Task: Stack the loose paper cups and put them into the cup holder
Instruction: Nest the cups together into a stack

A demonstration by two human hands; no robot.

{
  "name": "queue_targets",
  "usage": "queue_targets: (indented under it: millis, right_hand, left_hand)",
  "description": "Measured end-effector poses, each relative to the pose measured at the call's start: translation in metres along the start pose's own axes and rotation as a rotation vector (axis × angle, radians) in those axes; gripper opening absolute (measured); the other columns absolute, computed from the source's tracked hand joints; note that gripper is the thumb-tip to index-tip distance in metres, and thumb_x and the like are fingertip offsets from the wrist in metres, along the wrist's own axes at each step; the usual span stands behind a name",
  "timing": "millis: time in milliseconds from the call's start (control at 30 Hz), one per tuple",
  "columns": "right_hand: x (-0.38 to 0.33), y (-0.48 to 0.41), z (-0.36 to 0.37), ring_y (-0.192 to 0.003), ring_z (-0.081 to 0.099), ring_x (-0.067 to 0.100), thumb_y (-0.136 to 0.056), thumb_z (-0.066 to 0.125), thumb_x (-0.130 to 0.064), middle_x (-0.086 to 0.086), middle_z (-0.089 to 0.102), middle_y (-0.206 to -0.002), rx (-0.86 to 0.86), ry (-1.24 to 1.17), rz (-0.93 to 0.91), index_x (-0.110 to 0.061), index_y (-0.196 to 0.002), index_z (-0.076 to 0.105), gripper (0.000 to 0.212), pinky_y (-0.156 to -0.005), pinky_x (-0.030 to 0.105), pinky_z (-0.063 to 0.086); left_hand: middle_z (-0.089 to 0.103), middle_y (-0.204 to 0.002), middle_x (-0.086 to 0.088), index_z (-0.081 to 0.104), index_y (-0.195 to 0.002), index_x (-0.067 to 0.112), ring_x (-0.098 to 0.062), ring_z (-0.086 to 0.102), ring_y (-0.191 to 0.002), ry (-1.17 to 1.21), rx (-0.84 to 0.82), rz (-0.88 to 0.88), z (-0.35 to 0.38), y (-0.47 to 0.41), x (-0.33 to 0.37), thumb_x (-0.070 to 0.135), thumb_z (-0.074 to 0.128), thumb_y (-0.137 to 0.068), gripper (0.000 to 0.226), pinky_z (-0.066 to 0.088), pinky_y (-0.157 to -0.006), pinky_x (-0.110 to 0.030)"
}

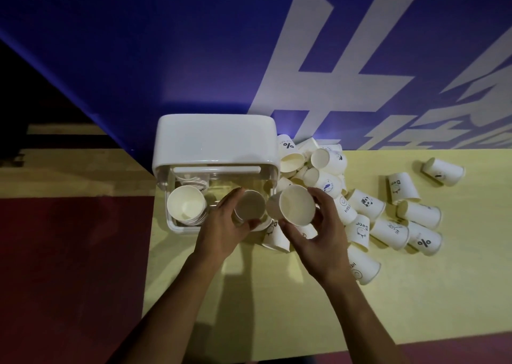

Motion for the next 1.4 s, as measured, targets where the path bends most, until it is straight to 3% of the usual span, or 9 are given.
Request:
queue_targets:
  millis: [67,200,367,533,667,900,1067,1233,1400]
  right_hand:
    - [-0.011,-0.006,0.016,-0.115,0.062,0.008,-0.077,0.089,-0.022,-0.023,0.061,-0.124,-0.042,0.023,-0.056,-0.032,-0.129,0.051,0.065,-0.090,0.019,0.052]
    - [-0.013,-0.012,0.052,-0.117,0.061,0.007,-0.080,0.087,-0.026,-0.015,0.062,-0.126,-0.134,0.074,-0.126,-0.023,-0.131,0.053,0.062,-0.095,0.024,0.051]
    - [0.015,-0.014,0.076,-0.114,0.056,-0.002,-0.081,0.085,-0.035,-0.022,0.057,-0.124,-0.182,0.179,-0.120,-0.024,-0.135,0.052,0.065,-0.093,0.010,0.042]
    - [0.037,-0.018,0.092,-0.118,0.057,0.009,-0.077,0.084,-0.048,-0.013,0.060,-0.131,-0.281,0.288,-0.086,-0.027,-0.141,0.051,0.075,-0.091,0.026,0.049]
    - [0.052,-0.018,0.095,-0.125,0.055,0.014,-0.083,0.078,-0.050,-0.006,0.059,-0.141,-0.283,0.398,-0.060,-0.027,-0.150,0.045,0.078,-0.096,0.027,0.048]
    - [0.056,-0.017,0.089,-0.134,0.051,0.023,-0.077,0.078,-0.062,0.000,0.049,-0.153,-0.321,0.404,-0.016,-0.036,-0.159,0.023,0.102,-0.106,0.043,0.049]
    - [0.068,-0.008,0.012,-0.128,0.055,0.011,-0.090,0.067,-0.057,-0.008,0.060,-0.141,-0.192,0.322,0.046,-0.030,-0.145,0.052,0.063,-0.106,0.037,0.049]
    - [0.123,-0.015,-0.117,-0.113,0.063,0.003,-0.091,0.070,-0.047,-0.013,0.070,-0.127,-0.031,0.303,0.197,-0.026,-0.127,0.069,0.042,-0.098,0.032,0.054]
    - [0.176,-0.037,-0.245,-0.106,0.065,0.002,-0.093,0.070,-0.044,-0.014,0.072,-0.119,0.094,0.282,0.290,-0.024,-0.123,0.071,0.036,-0.093,0.029,0.055]
  left_hand:
    - [0.056,-0.147,0.006,0.036,-0.154,0.033,-0.015,0.057,-0.130,0.016,-0.026,-0.009,-0.002,0.002,0.002,0.082,0.073,-0.064,0.109,0.050,-0.106,-0.039]
    - [0.046,-0.153,0.008,0.025,-0.160,0.034,-0.005,0.044,-0.135,0.124,0.001,-0.055,-0.018,0.020,0.000,0.053,0.088,-0.073,0.109,0.039,-0.109,-0.028]
    - [0.046,-0.154,0.009,0.021,-0.158,0.047,-0.010,0.043,-0.142,0.107,-0.020,-0.009,-0.023,0.033,0.002,0.049,0.087,-0.074,0.107,0.038,-0.106,-0.026]
    - [0.041,-0.158,0.016,0.020,-0.157,0.050,-0.011,0.044,-0.142,0.073,-0.111,0.043,-0.011,0.032,0.004,0.048,0.083,-0.078,0.101,0.045,-0.109,-0.035]
    - [0.032,-0.164,0.017,0.017,-0.162,0.041,-0.002,0.039,-0.140,0.036,-0.143,0.032,-0.002,0.033,0.003,0.040,0.082,-0.083,0.102,0.036,-0.106,-0.022]
    - [0.047,-0.143,0.019,0.029,-0.159,0.039,-0.002,0.048,-0.122,0.068,-0.060,0.021,-0.017,0.042,0.015,0.020,0.083,-0.083,0.095,0.046,-0.094,-0.031]
    - [0.064,-0.138,-0.005,0.055,-0.143,0.019,-0.028,0.062,-0.123,-0.060,0.161,0.171,-0.024,0.061,0.075,0.016,0.072,-0.087,0.058,0.050,-0.094,-0.038]
    - [0.065,-0.133,0.004,0.058,-0.137,0.026,-0.020,0.062,-0.119,-0.067,-0.054,0.276,0.068,0.032,0.169,0.043,0.055,-0.086,0.054,0.055,-0.090,-0.036]
    - [0.052,-0.148,0.012,0.050,-0.146,0.029,-0.015,0.054,-0.130,-0.166,-0.217,0.362,0.184,-0.014,0.267,0.031,0.064,-0.091,0.056,0.051,-0.098,-0.033]
Point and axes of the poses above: each hand's wrist, its own y-axis away from the middle knuckle, its own z-axis out of the palm, x = y × z, the point moved 10 cm from there along -y, towards the middle knuckle
